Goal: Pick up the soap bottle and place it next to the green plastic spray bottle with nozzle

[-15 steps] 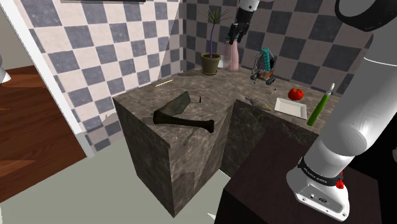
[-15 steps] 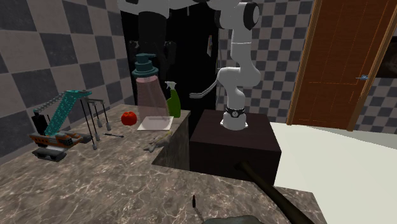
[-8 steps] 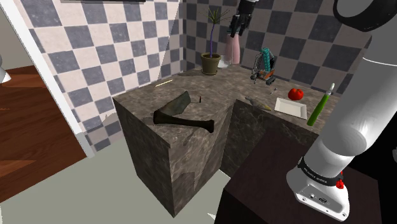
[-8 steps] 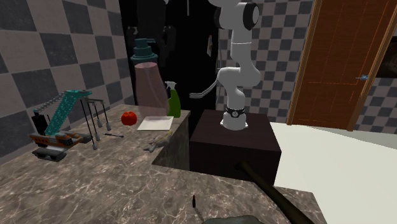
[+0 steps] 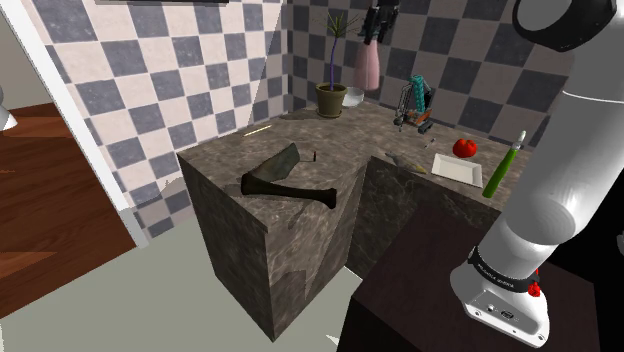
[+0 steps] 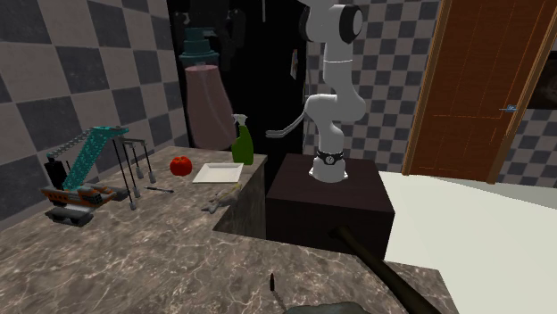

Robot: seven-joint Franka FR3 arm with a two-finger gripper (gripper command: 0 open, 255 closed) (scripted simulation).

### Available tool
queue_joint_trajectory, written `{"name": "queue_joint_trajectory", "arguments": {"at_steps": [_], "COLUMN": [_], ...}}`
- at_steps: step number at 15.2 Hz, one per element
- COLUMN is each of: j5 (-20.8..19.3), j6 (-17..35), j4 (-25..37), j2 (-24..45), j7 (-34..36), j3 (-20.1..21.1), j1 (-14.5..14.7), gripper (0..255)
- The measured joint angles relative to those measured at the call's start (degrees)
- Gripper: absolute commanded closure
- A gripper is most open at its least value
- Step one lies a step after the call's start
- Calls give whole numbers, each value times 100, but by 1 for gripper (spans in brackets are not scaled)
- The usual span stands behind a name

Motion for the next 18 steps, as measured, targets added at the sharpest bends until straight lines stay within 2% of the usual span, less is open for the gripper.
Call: {"name": "queue_joint_trajectory", "arguments": {"at_steps": [3, 4, 11, 18], "j5": [38, 12, -261, -513], "j6": [-254, -247, -53, -57], "j4": [360, 247, -1149, -2070], "j2": [112, 7, -1214, -2156], "j7": [-6, -25, -475, -1007], "j3": [-13, -20, -220, -498], "j1": [-32, -32, -218, -489], "gripper": [255, 255, 255, 255]}}
